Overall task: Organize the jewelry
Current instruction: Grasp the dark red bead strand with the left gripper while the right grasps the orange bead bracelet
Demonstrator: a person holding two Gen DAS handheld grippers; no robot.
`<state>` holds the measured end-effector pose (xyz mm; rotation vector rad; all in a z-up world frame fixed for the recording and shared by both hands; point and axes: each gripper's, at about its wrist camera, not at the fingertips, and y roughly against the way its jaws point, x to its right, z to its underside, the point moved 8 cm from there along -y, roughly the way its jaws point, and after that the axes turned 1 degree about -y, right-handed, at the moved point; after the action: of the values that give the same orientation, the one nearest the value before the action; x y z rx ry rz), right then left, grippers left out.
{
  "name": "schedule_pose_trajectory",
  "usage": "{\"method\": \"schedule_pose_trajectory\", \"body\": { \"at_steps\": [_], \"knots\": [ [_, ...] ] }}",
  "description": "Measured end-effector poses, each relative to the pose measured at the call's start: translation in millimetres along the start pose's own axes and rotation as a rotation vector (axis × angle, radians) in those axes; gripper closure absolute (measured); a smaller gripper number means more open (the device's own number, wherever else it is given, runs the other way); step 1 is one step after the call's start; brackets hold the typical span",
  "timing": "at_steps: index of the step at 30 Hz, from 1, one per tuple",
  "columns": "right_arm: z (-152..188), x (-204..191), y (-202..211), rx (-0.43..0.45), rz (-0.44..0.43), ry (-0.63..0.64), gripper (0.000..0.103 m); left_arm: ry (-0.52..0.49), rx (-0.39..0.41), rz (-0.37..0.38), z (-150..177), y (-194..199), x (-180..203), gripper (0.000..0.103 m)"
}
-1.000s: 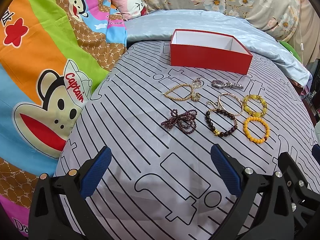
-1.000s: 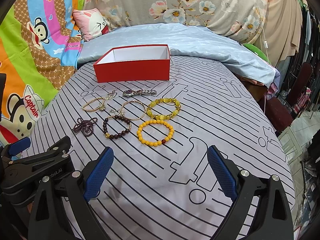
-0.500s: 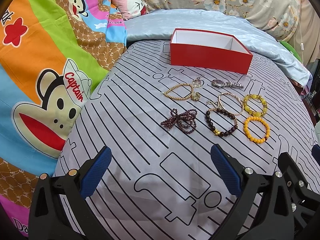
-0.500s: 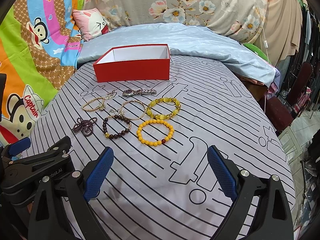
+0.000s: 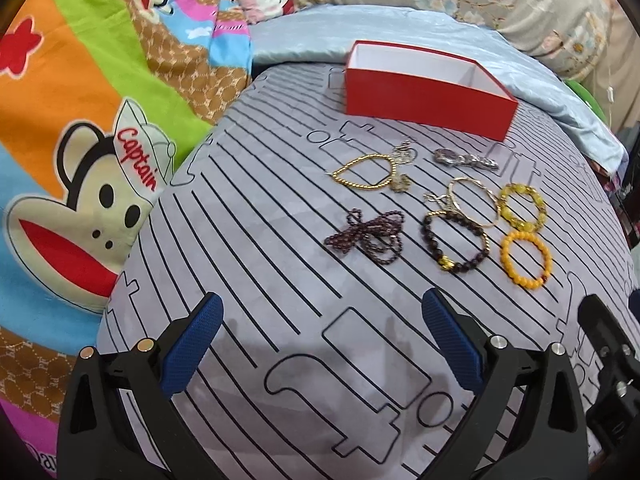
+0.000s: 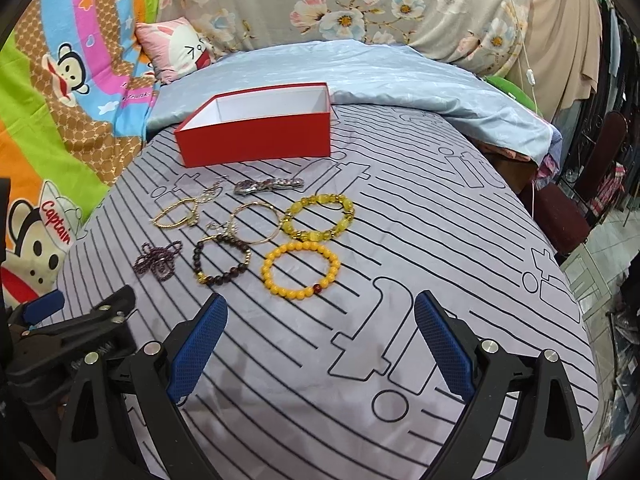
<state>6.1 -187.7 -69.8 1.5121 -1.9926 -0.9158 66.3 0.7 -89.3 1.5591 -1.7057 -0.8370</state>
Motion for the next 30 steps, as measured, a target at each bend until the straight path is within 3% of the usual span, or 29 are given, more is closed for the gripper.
{"method": "schedule_pose_trajectory", "body": {
  "at_steps": [6,15,21,26,30],
  "knots": [
    [-2.4,7.3,-15.9,-0.030,-0.005,-0.020,0.011,-0.016,-0.035,-0.034,-5.2,-18.7,-9.0,0.006],
    [-7.3,8.8,-37.3,-0.064,-0.028,-0.024,0.024,-0.016,-0.035,0.028,-24.4,-46.7,-1.5,0.007],
    [-8.1,8.5,-49.9,-0.083,-0.039,-0.021,0.033,-0.031,-0.076,0.067,-24.1,-67.2,1.6,0.030],
    [-8.5,8.0,-61.6,-0.104,-0.052,-0.026,0.037,-0.056,-0.059,0.084,-26.3,-66.4,6.3,0.044],
    [-8.3,7.0,-71.1,-0.124,-0.071,-0.035,0.045,-0.071,-0.063,0.120,-27.7,-66.0,10.7,0.072]
  ]
}}
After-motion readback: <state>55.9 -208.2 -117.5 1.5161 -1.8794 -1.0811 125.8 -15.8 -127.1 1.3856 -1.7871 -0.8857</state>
